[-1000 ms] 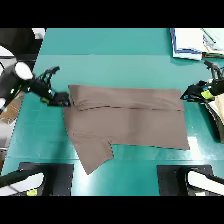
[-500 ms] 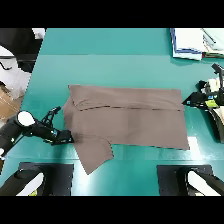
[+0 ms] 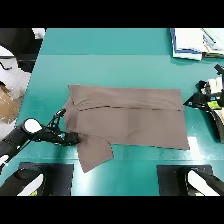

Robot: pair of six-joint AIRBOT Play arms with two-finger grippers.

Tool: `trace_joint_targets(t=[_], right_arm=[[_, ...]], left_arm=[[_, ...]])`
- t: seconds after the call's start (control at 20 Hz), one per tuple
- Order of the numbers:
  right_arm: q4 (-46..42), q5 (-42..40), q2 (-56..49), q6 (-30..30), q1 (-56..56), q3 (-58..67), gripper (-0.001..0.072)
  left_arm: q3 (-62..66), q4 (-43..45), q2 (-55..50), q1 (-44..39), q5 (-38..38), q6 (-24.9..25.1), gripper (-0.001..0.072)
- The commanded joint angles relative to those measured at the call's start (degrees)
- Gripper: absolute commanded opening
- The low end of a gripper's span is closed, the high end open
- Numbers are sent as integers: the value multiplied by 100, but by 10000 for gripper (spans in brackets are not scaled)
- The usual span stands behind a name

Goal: Fold the shirts.

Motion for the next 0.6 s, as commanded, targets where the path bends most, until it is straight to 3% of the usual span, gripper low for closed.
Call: trace_joint_targets(t=[0.0, 0.1, 0.2, 0.35, 0.4, 0.55], right_arm=[[-275, 538, 31, -26, -601, -175, 453], [-785, 745, 166, -22, -1178, -785, 459], [-1086, 782, 258, -24, -1832, -1558, 626], [-1029, 826, -7, -22, -2538, -2437, 593], [-981, 807, -140, -22, -2605, -2616, 558], [-382, 348, -496, -22, -2430, -2872, 552]], left_arm=[[308, -66, 9, -66, -210, -28, 21], [603, -63, 9, -68, -358, 48, 21], [776, -68, 9, -68, -389, 164, 22], [804, -68, 9, -66, -365, 197, 22], [804, -68, 9, -66, -365, 197, 22], [804, -66, 9, -66, -337, 197, 22]])
